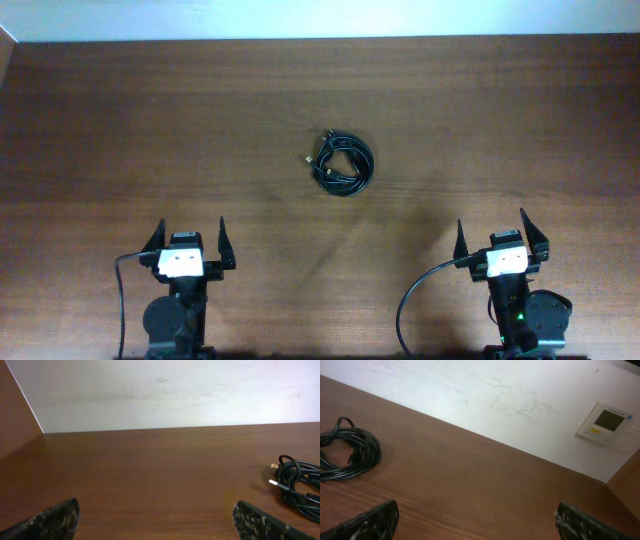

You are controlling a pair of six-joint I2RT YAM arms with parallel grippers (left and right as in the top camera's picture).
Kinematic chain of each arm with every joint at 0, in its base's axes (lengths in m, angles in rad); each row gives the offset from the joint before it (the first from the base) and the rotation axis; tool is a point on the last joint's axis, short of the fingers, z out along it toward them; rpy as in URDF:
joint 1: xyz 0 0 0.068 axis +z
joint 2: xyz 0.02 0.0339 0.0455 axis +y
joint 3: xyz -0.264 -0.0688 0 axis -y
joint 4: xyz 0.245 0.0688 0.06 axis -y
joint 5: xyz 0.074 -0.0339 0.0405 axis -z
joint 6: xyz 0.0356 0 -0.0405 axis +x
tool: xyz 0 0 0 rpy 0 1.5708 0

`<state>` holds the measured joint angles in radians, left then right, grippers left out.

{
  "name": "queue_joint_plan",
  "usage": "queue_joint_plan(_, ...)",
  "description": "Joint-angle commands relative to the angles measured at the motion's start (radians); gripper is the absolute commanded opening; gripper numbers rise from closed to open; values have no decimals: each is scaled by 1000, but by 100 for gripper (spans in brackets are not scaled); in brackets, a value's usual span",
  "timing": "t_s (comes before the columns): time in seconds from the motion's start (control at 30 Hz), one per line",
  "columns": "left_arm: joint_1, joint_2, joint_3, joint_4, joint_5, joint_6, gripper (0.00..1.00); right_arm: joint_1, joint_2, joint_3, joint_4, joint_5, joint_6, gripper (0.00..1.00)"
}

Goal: Untangle cables

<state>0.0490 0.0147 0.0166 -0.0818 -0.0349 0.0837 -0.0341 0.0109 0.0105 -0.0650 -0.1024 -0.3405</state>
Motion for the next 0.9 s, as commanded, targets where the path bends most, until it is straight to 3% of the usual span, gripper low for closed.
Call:
queue_joint_plan(0.0, 4, -9, -8, 2, -7, 12, 99, -5, -7, -5, -7, 5, 8, 99)
queue_joint_plan(0.37, 4, -9, -8, 2, -7, 12, 99, -5, -8, -5, -7, 0, 12, 99)
queue_joint_plan(0.4, 4, -9, -8, 2, -7, 12, 99, -5, -5, -5, -6, -25, 377, 99)
queue_joint_plan(0.43, 4, -9, -8, 2, -7, 12, 99, -5, 9, -5, -6, -26, 595, 99)
queue_joint_plan(0.47, 4, -9, -8, 2, -7, 12, 99, -5, 37, -5, -5, -37, 794, 99)
queue_joint_plan(0.5, 4, -9, -8, 2, -7, 12, 99, -5, 74, -5, -2, -36, 836, 99)
queue_joint_plan(0.6, 4, -9, -8, 2, -5, 11, 99, -6, 109, -5, 2, -92, 828, 99)
queue_joint_plan(0.7, 4, -9, -2, 47, 173, -4, 98, -6, 109, 13, -15, -202, 737, 99)
queue_joint_plan(0.77, 4, 32, 99, -115, 251, -72, 98, -6, 109, 61, -82, -201, 731, 99)
queue_joint_plan(0.87, 4, 209, 285, -219, 340, -72, 98, -6, 176, 221, -262, -179, 669, 99)
